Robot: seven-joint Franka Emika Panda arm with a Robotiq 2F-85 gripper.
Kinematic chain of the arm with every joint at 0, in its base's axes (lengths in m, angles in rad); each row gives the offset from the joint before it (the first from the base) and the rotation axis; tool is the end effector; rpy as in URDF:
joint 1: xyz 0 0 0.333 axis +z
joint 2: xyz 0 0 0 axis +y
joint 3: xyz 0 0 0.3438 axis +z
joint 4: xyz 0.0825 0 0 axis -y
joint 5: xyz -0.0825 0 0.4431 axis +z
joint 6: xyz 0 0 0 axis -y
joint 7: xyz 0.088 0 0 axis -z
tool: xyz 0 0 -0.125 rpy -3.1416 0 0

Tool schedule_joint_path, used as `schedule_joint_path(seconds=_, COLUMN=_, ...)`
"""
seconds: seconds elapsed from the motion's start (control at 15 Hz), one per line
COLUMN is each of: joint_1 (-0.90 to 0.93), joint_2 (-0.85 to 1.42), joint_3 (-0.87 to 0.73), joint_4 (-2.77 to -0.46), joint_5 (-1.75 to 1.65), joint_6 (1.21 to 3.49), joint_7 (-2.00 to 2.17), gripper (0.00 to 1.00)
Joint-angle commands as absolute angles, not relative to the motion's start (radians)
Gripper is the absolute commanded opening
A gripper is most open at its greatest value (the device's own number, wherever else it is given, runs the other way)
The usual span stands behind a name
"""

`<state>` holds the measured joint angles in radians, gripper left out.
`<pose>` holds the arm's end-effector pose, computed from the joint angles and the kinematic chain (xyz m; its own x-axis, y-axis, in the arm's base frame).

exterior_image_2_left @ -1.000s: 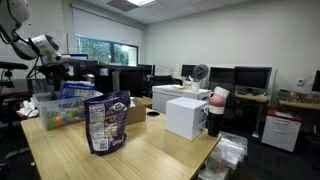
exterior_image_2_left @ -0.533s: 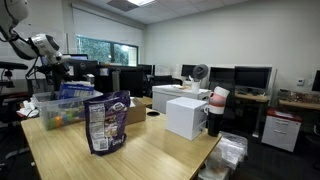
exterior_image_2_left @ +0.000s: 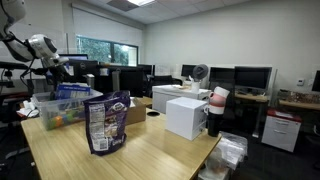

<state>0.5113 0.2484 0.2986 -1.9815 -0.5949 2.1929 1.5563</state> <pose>0.4749 0.4506 0.3234 0.8579 -0.3409 0.3843 -0.4016 -0.9116 0.0879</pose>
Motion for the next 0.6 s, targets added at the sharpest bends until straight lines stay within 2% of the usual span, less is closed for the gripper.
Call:
schedule_joint_path(seconds=0.0, joint_1=0.497, joint_2=0.204, joint_3=0.306, joint_4=-2.045, joint_5=-0.560, joint_6=2.245, joint_7=1.546, gripper=0.01)
schedule_joint_path(seconds=0.53, joint_1=0.502, joint_2=0.215, joint_3=0.302, joint_4=-2.061, joint_5=-0.572, joint_6=2.285, joint_7=1.557, gripper=0.01)
